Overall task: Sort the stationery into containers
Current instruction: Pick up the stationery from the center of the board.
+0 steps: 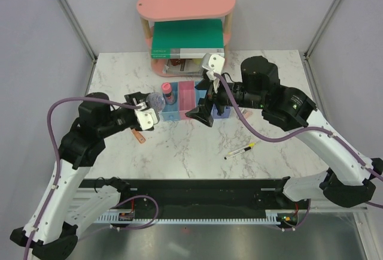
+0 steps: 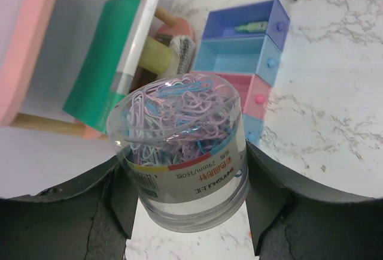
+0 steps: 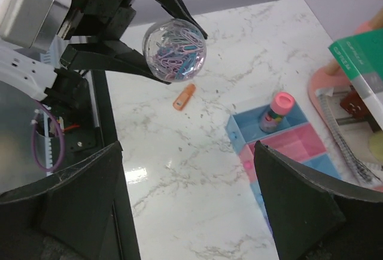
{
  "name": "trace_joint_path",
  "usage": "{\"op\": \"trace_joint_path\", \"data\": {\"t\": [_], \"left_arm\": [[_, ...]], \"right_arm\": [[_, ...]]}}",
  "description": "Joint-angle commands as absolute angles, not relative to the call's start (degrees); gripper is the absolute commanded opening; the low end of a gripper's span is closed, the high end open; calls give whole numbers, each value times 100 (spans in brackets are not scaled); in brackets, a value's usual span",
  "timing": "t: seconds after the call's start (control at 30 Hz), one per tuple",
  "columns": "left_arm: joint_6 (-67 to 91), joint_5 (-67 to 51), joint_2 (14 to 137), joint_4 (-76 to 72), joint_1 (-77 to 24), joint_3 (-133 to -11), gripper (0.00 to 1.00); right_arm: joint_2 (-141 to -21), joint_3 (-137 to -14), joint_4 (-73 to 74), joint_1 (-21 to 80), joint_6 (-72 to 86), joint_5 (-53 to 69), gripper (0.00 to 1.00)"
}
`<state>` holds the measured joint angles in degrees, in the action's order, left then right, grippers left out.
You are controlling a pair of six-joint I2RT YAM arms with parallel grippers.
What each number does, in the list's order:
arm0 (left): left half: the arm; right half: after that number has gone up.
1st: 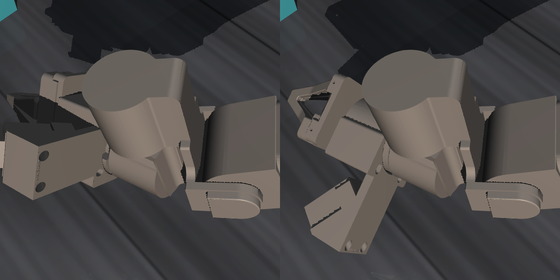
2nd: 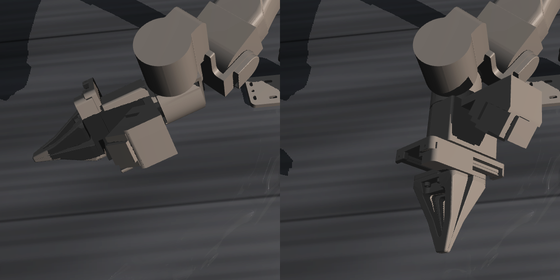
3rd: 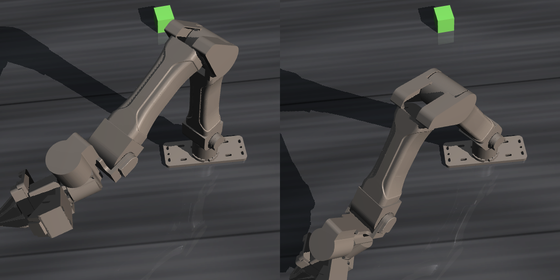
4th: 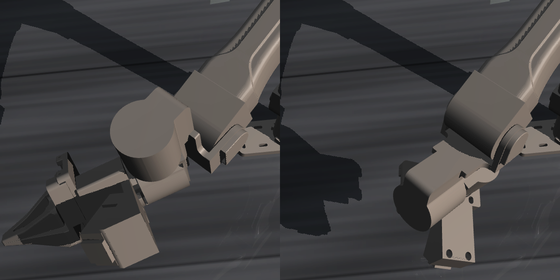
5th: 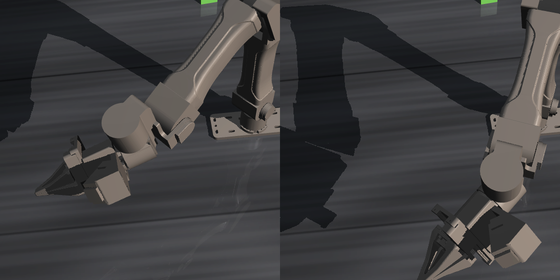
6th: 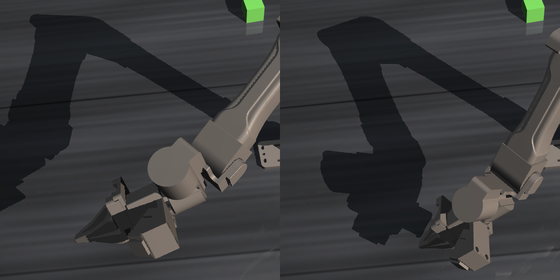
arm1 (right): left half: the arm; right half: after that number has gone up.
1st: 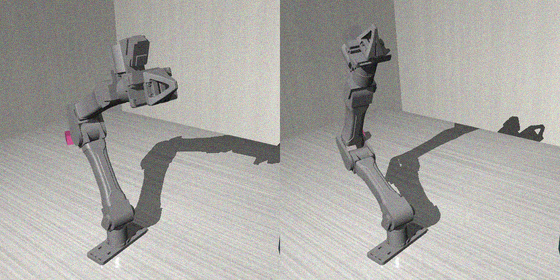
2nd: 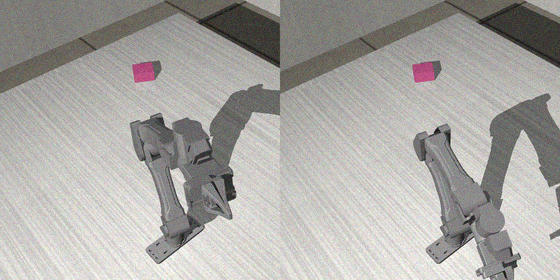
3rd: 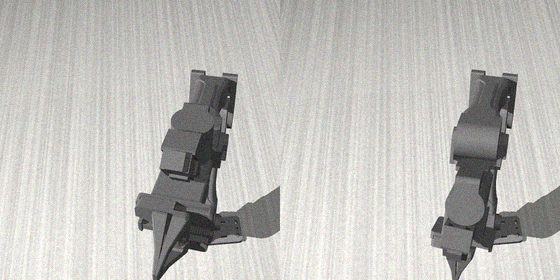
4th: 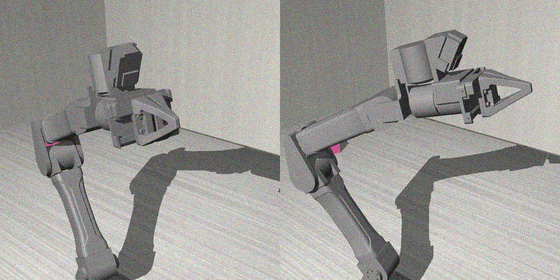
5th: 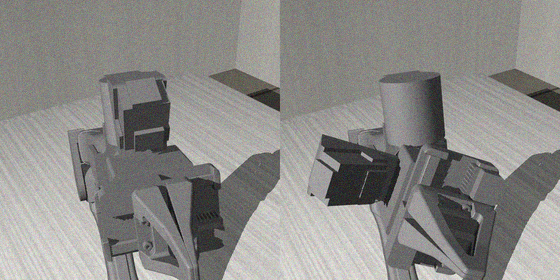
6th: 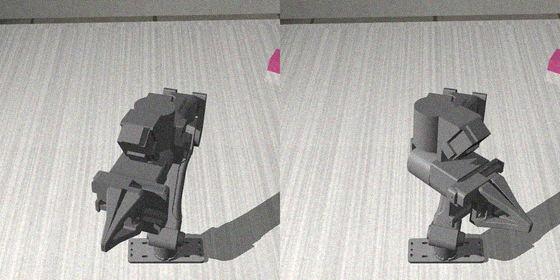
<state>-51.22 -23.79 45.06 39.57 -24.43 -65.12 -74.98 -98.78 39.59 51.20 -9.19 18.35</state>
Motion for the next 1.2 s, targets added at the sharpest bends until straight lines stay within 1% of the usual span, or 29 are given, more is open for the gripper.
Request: {"op": "trace_joint_path", "data": {"t": [0.0, 0.13, 0.37, 0.7, 1.17], "left_arm": [[-5721, -3093, 4439, 3428, -2479, -6969, 26], [-5915, -3076, 4561, 3313, -2601, -7093, 25], [-6152, -2822, 4807, 3322, -2873, -7260, 24], [-6407, -2321, 5229, 3314, -3498, -7470, 23], [-6363, -2303, 5133, 3155, -3577, -7348, 23]], "right_arm": [[-7699, -10300, 3595, 5115, -449, 2627, 98], [-7901, -10432, 3437, 5115, -142, 3075, 98], [-8270, -10722, 3191, 5107, 245, 3251, 98], [-8973, -11364, 3085, 5273, 290, 2857, 98], [-8719, -10627, 3094, 5221, 44, 2074, 98]]}}
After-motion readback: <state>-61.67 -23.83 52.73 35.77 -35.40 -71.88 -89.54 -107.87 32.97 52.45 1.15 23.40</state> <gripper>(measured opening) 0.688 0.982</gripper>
